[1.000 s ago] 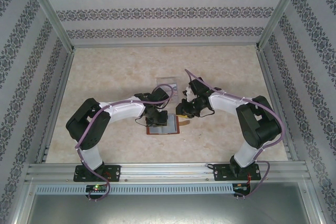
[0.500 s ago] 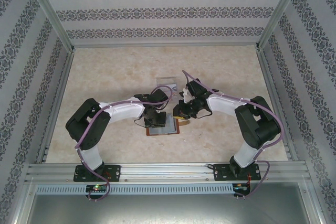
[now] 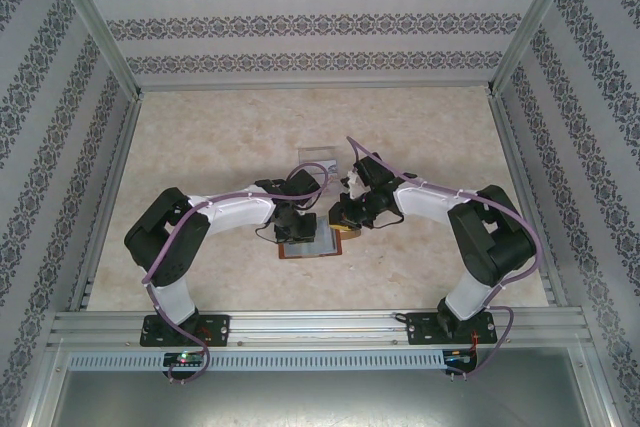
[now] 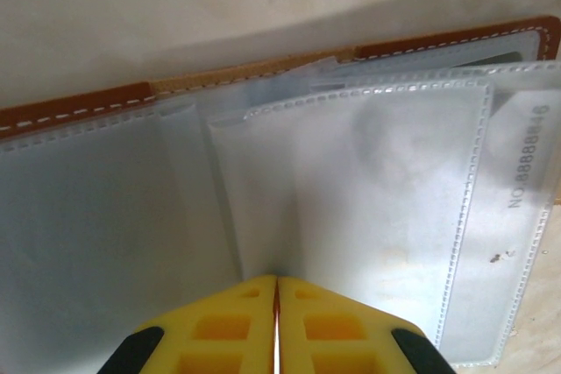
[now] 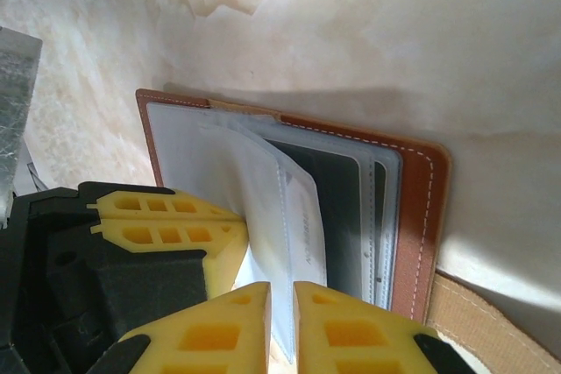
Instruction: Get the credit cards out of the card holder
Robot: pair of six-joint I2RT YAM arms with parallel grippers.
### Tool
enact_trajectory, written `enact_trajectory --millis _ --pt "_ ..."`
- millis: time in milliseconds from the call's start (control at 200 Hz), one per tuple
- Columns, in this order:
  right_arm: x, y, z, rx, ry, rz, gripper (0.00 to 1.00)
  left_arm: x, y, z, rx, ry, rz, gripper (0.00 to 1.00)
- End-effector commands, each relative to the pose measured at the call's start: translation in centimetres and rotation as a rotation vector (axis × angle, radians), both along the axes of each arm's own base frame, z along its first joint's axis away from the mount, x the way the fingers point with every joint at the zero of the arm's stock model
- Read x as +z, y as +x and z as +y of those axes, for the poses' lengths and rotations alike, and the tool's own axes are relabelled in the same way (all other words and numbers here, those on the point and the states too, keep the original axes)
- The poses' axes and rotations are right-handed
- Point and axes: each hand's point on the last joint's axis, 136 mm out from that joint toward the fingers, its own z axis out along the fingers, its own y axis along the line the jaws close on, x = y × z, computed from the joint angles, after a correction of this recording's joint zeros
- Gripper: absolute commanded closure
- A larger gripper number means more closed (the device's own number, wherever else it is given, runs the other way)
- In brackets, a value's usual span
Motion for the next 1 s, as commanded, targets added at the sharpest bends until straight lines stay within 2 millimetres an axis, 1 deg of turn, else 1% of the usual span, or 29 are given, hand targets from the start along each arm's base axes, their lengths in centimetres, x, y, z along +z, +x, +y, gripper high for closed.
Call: enact_trajectory --millis 0,160,470,744,914,994 --pt "0.0 -0.5 0.7 0.019 0.021 0.009 0.82 -0.1 -0.7 0.7 -0.019 0.021 -0.004 0.91" --pt "-1.2 -0.5 0.9 0.024 0.007 0.032 0.75 0.1 -0.6 0.5 -0.011 -0.004 -0.014 0.91" --pt "-2.1 -0.5 1.5 0.038 0.007 0.050 0.73 0.1 -0.5 0.2 0.005 -0.045 -0.015 0.92" --pt "-2.0 -0.5 2.4 0.050 0.035 0.057 0.72 0.0 -0.5 0.2 0.012 -0.061 -0.012 0.92" --pt "-1.7 -0.5 2.8 0.054 0.052 0.058 0.73 0.4 -0.2 0.3 0.019 -0.070 -0.026 0.92" --pt "-1.6 -0.5 2.9 0.054 0.054 0.060 0.73 1.0 0.0 0.3 0.024 -0.079 -0.044 0.92"
